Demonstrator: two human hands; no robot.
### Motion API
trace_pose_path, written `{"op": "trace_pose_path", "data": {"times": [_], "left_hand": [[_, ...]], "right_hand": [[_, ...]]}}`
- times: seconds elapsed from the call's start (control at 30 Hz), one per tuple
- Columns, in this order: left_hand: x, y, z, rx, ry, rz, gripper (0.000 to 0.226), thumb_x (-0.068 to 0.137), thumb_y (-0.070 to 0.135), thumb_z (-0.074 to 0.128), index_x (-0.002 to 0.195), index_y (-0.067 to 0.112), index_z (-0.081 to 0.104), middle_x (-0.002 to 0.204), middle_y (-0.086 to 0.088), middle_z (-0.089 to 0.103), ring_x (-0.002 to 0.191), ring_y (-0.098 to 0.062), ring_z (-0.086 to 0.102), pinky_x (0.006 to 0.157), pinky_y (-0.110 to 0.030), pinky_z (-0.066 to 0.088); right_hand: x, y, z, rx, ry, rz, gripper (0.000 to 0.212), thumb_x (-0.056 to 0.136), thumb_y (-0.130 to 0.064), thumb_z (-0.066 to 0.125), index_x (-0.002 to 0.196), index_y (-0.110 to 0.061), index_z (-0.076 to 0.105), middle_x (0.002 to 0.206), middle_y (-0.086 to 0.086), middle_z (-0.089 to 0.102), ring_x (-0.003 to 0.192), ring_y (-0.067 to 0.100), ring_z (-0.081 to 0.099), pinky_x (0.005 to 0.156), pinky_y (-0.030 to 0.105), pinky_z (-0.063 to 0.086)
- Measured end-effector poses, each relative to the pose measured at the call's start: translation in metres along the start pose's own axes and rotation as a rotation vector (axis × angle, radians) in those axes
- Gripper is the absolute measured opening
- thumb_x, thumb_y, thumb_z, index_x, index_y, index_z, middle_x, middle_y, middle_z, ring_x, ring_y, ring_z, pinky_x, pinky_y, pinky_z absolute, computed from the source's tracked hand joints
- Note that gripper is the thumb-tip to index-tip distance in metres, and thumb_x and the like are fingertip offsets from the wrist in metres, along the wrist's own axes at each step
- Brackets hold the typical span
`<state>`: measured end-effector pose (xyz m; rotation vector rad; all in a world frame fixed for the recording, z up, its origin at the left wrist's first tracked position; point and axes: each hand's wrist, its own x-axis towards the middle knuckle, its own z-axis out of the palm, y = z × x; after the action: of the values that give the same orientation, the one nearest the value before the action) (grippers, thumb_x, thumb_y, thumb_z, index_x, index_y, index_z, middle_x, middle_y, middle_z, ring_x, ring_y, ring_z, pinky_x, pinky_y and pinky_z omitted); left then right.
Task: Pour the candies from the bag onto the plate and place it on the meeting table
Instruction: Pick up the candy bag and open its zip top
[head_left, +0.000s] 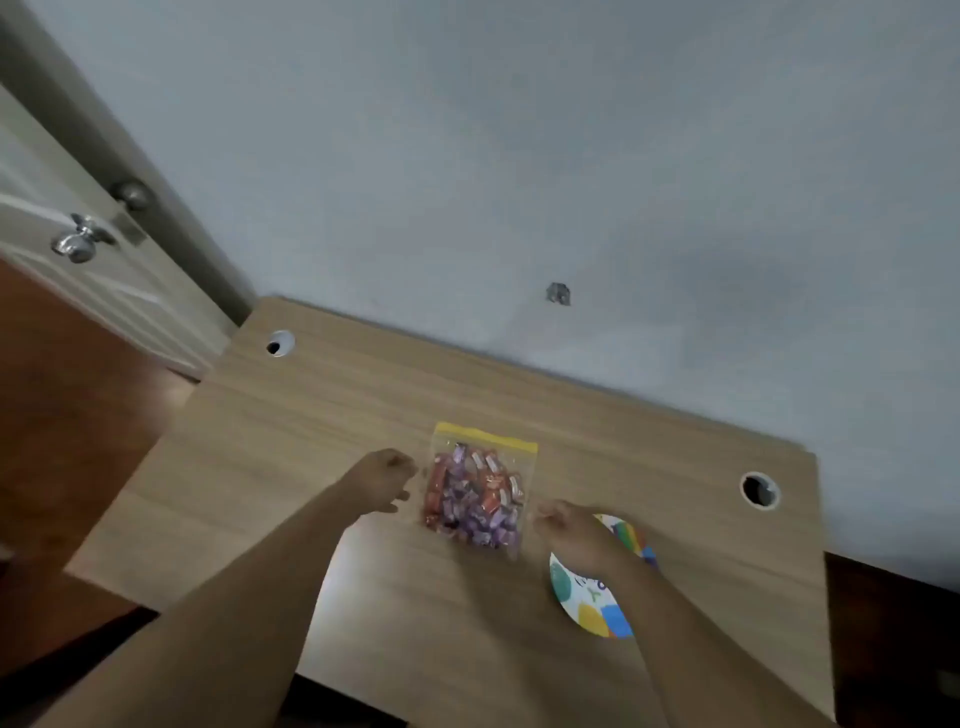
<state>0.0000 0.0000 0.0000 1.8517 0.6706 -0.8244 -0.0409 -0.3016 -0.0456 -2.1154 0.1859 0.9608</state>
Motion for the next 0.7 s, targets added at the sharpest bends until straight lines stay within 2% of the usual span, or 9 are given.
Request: {"op": "trace_pose_path", "data": {"times": [0.07, 0.13, 0.23, 0.3, 0.4, 0.5, 0.57, 0.6, 0.7], "left_hand": [[0.007, -0.005, 0.015, -0.124, -0.019, -0.050, 0.016, 0.111, 0.020, 0.055, 0.127, 0.017, 0.056, 0.128, -0.013, 0.063, 0.115, -0.037, 0.071, 0.087, -0.042, 0.058], [0.015, -0.017, 0.031, -0.258, -0.065, -0.096, 0.011, 0.111, 0.018, 0.055, 0.122, 0.022, 0.055, 0.118, -0.011, 0.063, 0.101, -0.030, 0.066, 0.085, -0.040, 0.058], [0.035, -0.037, 0.050, -0.378, -0.022, -0.077, 0.052, 0.107, 0.017, 0.063, 0.155, 0.010, 0.045, 0.122, -0.015, 0.068, 0.103, -0.029, 0.068, 0.084, -0.038, 0.060], [0.042, -0.044, 0.060, -0.441, -0.014, -0.083, 0.063, 0.104, 0.013, 0.066, 0.161, 0.003, 0.040, 0.123, -0.019, 0.075, 0.095, -0.027, 0.071, 0.079, -0.036, 0.059], [0.044, -0.051, 0.067, -0.529, -0.016, -0.077, 0.070, 0.102, 0.025, 0.073, 0.164, 0.014, 0.042, 0.137, -0.023, 0.074, 0.104, -0.029, 0.076, 0.095, -0.043, 0.061], [0.038, -0.051, 0.069, -0.470, 0.030, 0.004, 0.038, 0.101, 0.034, 0.074, 0.137, 0.023, 0.072, 0.125, -0.009, 0.082, 0.112, -0.026, 0.080, 0.108, -0.047, 0.060], [0.029, -0.047, 0.068, -0.432, 0.082, 0.068, 0.015, 0.102, 0.025, 0.072, 0.111, 0.026, 0.084, 0.103, -0.001, 0.087, 0.086, -0.012, 0.081, 0.081, -0.028, 0.065], [0.023, -0.044, 0.067, -0.423, 0.085, 0.103, 0.018, 0.102, 0.022, 0.071, 0.100, 0.030, 0.087, 0.092, 0.003, 0.087, 0.072, -0.005, 0.078, 0.066, -0.019, 0.061], [0.003, -0.036, 0.065, -0.372, 0.062, 0.227, 0.030, 0.103, 0.019, 0.071, 0.088, 0.037, 0.090, 0.091, 0.012, 0.087, 0.074, 0.004, 0.079, 0.061, -0.010, 0.057]], "right_hand": [[0.013, 0.008, 0.017, 0.060, -0.051, 0.017, 0.015, 0.108, -0.033, 0.055, 0.106, -0.020, 0.063, 0.099, -0.002, 0.065, 0.101, 0.020, 0.059, 0.093, 0.043, 0.051], [0.018, 0.014, 0.036, 0.114, -0.086, 0.066, 0.021, 0.106, -0.047, 0.057, 0.110, -0.027, 0.056, 0.109, -0.003, 0.059, 0.105, 0.018, 0.057, 0.092, 0.037, 0.045], [0.024, 0.019, 0.055, 0.188, -0.079, 0.122, 0.051, 0.104, -0.063, 0.054, 0.139, -0.026, 0.059, 0.137, 0.002, 0.064, 0.127, 0.019, 0.063, 0.104, 0.035, 0.048], [0.024, 0.018, 0.061, 0.254, -0.107, 0.145, 0.073, 0.104, -0.062, 0.054, 0.166, -0.027, 0.040, 0.165, 0.000, 0.052, 0.149, 0.022, 0.054, 0.121, 0.044, 0.048], [0.022, 0.017, 0.062, 0.288, -0.134, 0.133, 0.076, 0.104, -0.058, 0.057, 0.170, -0.027, 0.033, 0.173, -0.001, 0.043, 0.156, 0.020, 0.046, 0.126, 0.048, 0.044], [0.017, 0.009, 0.051, 0.320, -0.082, 0.097, 0.062, 0.106, -0.051, 0.059, 0.162, -0.028, 0.047, 0.165, 0.000, 0.054, 0.150, 0.018, 0.053, 0.122, 0.041, 0.046], [0.012, 0.000, 0.036, 0.254, -0.009, 0.076, 0.054, 0.107, -0.049, 0.057, 0.156, -0.025, 0.052, 0.158, 0.001, 0.059, 0.146, 0.021, 0.056, 0.117, 0.038, 0.046], [0.009, -0.004, 0.028, 0.225, 0.036, 0.062, 0.056, 0.108, -0.048, 0.057, 0.156, -0.021, 0.050, 0.159, 0.004, 0.057, 0.146, 0.025, 0.056, 0.119, 0.040, 0.045], [-0.007, -0.019, 0.000, 0.115, 0.175, -0.009, 0.068, 0.109, -0.043, 0.058, 0.167, -0.015, 0.035, 0.171, 0.011, 0.040, 0.154, 0.030, 0.046, 0.124, 0.037, 0.037]]}}
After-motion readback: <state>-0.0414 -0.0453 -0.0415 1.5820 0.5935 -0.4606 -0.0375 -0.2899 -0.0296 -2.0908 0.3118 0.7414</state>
